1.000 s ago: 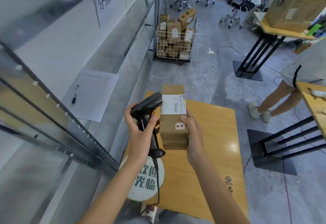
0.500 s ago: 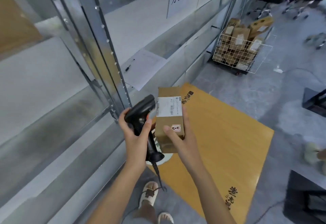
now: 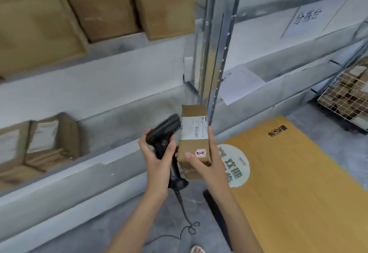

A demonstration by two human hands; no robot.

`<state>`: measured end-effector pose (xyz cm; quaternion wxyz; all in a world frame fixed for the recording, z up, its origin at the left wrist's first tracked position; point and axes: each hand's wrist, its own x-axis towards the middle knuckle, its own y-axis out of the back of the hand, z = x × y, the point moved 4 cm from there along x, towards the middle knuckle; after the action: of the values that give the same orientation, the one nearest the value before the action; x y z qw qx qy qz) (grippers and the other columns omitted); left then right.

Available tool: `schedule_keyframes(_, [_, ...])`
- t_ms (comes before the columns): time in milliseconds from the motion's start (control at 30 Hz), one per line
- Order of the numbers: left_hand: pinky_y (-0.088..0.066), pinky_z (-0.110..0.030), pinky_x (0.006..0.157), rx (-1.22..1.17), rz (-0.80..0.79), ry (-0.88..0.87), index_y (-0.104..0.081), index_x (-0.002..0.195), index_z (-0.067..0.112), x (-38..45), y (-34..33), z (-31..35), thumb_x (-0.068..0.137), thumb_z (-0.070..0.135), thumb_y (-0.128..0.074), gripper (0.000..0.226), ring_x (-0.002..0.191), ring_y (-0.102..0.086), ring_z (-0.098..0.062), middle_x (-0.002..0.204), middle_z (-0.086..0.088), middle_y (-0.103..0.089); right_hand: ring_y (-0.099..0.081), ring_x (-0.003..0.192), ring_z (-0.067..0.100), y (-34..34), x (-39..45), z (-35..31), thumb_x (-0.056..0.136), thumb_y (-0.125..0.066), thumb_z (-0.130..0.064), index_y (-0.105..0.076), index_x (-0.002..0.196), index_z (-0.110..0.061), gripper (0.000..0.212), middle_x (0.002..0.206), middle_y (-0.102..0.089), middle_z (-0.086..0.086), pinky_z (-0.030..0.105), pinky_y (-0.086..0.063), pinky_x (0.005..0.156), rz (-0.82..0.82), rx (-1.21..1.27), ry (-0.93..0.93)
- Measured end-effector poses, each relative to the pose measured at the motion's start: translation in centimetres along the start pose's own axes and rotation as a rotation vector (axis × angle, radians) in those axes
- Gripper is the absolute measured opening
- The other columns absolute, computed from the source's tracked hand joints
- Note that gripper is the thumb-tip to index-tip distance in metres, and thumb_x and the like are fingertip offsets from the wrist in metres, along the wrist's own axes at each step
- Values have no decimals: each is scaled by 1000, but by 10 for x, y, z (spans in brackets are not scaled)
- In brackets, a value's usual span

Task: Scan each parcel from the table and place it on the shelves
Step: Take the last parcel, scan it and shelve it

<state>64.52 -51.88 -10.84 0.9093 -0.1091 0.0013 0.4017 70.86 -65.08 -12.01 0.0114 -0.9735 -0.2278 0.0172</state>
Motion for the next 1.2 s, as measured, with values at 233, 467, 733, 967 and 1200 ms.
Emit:
schedule_keyframes(233, [-54,-27,90,-15,274,-86,-43,119,60,19,143,24,94,16,-71,58,116,-66,-16,132,-1,-60,-63,116,-5,-143,5,19,84,-82,-27,-20,149,-58,96,123,-64,-35,18,-52,92,-246,-4,-45])
schedule_keyframes(467, [-51,-14,89,60,382,-154,-37,140,30,31,254,31,93,13,-70,60,111,-60,8,131,12,-56,-61,115,-8,-263,-17,46,83,-83,-19,-19,156,-47,101,142,-53,-19,13,-52,86,-330,26,-79])
schedule_keyframes(733, [-47,-2,78,65,351,-219,-35,139,23,64,295,42,94,0,-66,59,105,-59,18,126,16,-52,-63,118,0,-311,1,51,82,-81,-21,-19,152,-52,99,140,-59,-14,13,-52,85,-390,81,-152])
schedule_keyframes(967, [-45,-6,88,99,337,-263,-36,137,25,102,298,37,95,0,-67,58,106,-60,13,127,15,-52,-66,116,6,-321,37,56,88,-75,-8,-14,155,-46,97,126,-69,-18,19,-55,85,-437,121,-195])
schedule_keyframes(1200, [-46,-12,95,155,381,-257,-38,135,26,136,296,25,94,2,-68,57,112,-56,10,121,29,-53,-66,115,7,-333,74,76,83,-80,-4,-19,154,-44,101,133,-64,-8,23,-57,83,-443,101,-208])
